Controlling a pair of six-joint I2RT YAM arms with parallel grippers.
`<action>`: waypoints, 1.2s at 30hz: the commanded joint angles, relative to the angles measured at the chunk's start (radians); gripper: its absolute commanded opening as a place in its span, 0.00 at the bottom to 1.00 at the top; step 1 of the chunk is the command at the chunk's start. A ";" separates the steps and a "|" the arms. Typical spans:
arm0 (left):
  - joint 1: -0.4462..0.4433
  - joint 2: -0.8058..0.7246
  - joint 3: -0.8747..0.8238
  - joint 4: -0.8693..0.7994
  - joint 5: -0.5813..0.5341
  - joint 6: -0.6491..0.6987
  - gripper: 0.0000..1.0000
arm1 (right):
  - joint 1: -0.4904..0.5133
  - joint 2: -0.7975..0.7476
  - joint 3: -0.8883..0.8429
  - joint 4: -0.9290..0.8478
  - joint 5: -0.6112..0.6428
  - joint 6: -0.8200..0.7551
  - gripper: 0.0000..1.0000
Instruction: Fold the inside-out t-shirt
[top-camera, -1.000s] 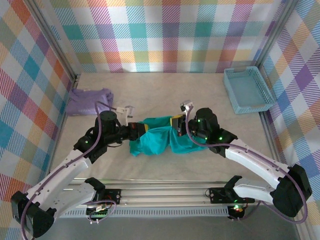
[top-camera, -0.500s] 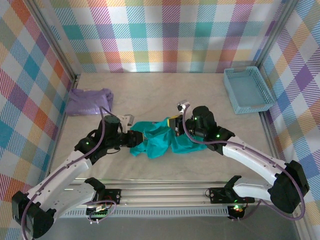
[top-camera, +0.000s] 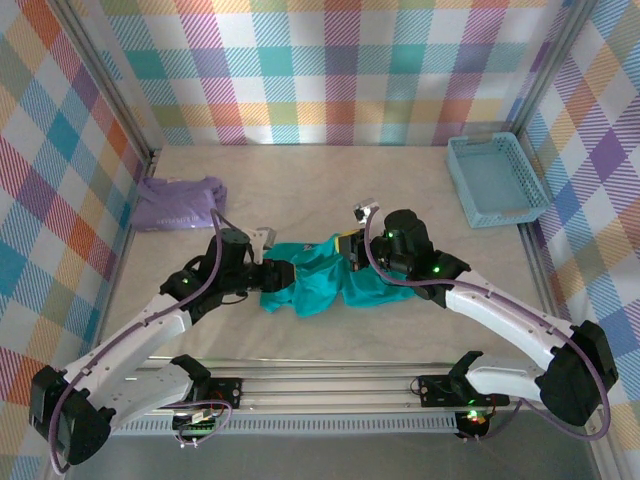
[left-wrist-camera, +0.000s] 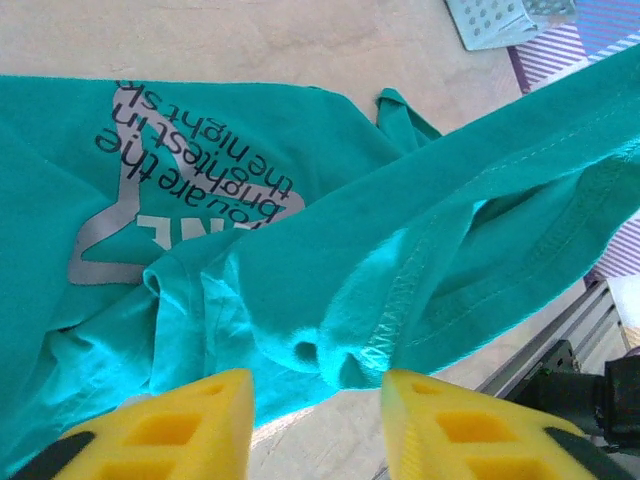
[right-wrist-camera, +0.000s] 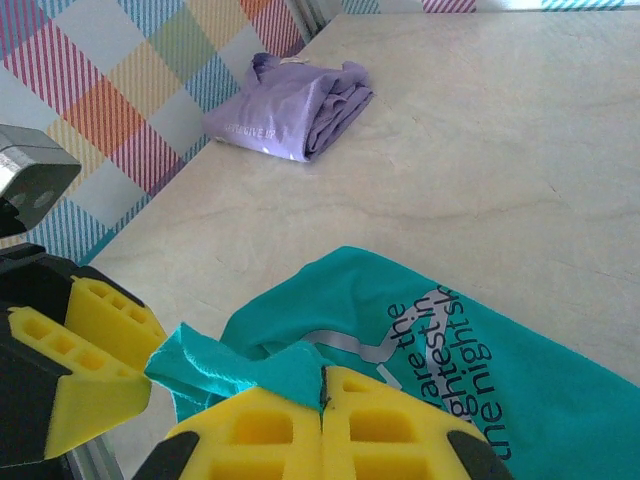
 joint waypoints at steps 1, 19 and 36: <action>-0.008 0.010 0.024 0.062 0.026 0.008 0.30 | 0.005 0.004 0.024 -0.002 0.002 -0.017 0.00; -0.008 0.078 0.095 -0.135 -0.229 -0.135 0.00 | 0.034 0.008 0.026 0.010 0.033 -0.064 0.00; -0.115 0.053 0.019 -0.183 -0.261 -0.133 0.00 | 0.269 0.232 0.216 -0.247 0.690 -0.332 0.00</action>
